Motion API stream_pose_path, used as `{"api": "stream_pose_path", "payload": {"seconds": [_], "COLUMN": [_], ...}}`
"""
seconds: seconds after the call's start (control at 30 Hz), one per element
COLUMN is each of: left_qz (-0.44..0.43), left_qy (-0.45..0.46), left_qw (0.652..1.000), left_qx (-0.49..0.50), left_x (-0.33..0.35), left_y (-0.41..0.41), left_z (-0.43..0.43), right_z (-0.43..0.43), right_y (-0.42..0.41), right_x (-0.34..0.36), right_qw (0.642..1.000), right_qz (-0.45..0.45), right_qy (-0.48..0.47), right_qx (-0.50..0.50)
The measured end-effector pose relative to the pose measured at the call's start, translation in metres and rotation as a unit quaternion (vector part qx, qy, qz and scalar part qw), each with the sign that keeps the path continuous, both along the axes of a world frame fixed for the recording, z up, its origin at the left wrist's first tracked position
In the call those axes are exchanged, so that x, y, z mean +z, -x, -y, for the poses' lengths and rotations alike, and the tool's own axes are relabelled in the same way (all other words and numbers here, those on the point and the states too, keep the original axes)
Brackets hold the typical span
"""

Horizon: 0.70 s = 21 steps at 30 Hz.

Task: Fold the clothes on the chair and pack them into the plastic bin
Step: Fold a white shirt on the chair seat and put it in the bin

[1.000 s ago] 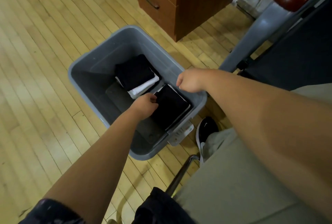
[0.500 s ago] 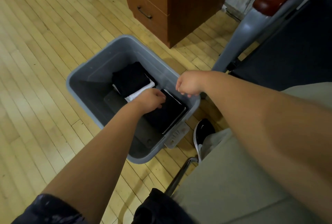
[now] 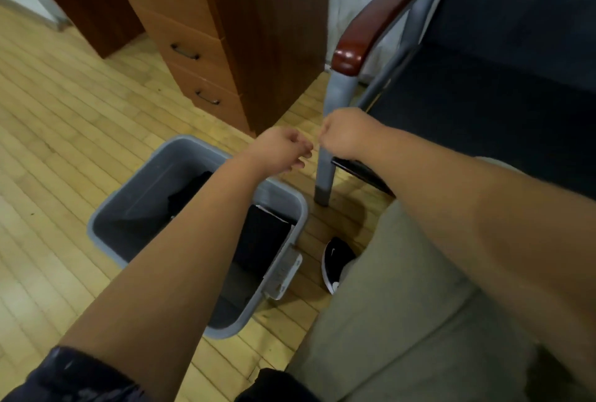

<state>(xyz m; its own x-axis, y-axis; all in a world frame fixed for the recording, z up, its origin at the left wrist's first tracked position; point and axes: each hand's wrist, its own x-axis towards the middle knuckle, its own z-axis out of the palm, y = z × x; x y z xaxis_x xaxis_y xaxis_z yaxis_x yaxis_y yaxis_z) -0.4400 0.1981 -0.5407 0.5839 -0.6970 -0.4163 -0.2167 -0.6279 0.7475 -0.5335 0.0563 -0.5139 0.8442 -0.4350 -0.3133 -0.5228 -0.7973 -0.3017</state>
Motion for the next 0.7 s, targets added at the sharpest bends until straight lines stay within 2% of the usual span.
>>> {"api": "stream_pose_path", "payload": {"seconds": [0.13,0.3,0.5,0.7], "left_qz": [0.040,0.060,0.082,0.109], "left_qy": [0.047,0.081,0.094,0.055], "left_qw": [0.997,0.987,0.955,0.901], "left_qx": [-0.038,-0.122,-0.270,-0.416], "left_x": [0.048,0.099,0.127,0.120], "left_y": [0.035,0.109,0.220,0.322], "left_z": [0.055,0.143,0.233,0.309], "right_z": [0.056,0.132,0.190,0.227], "right_y": [0.061,0.164,0.306,0.421], "right_x": [0.054,0.088,0.087,0.047], "right_qw": [0.996,0.970,0.886,0.808], "right_qz": [0.060,0.132,0.230,0.239], "right_qy": [0.033,0.001,-0.109,-0.143], "right_qx": [-0.053,-0.206,-0.389,-0.518]}}
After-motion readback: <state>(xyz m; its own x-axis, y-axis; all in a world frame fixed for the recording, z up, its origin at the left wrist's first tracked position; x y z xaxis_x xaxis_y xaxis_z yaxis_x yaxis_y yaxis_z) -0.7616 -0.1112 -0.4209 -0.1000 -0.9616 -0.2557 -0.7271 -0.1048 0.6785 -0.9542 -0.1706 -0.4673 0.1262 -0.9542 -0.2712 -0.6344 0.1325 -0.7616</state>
